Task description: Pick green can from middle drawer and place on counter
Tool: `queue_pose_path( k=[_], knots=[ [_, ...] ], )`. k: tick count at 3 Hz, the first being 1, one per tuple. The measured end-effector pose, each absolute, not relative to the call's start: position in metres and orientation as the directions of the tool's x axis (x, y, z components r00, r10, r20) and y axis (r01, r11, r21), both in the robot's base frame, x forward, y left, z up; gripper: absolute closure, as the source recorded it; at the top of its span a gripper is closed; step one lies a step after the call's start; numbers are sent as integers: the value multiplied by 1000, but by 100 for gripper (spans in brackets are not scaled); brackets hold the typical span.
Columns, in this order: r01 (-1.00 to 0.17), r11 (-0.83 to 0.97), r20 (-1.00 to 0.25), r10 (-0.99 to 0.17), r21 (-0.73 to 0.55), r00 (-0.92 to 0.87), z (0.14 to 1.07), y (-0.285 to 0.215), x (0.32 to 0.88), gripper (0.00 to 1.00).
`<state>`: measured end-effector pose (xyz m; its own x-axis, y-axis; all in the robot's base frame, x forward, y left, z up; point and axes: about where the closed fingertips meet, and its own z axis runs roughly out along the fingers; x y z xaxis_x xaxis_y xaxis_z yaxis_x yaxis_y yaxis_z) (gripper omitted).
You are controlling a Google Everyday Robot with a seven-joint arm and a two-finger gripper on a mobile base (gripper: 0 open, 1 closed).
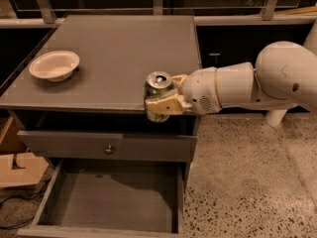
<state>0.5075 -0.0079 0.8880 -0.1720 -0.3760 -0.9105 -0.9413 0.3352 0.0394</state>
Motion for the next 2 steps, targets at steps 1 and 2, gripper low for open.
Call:
queue_pose_path(
  k=[1,2],
  knots=[
    [-943,331,-908,-381,38,-171,902,-11,517,100],
    [-940,340,-904,-386,42,-181,951,-14,564,100]
  ],
)
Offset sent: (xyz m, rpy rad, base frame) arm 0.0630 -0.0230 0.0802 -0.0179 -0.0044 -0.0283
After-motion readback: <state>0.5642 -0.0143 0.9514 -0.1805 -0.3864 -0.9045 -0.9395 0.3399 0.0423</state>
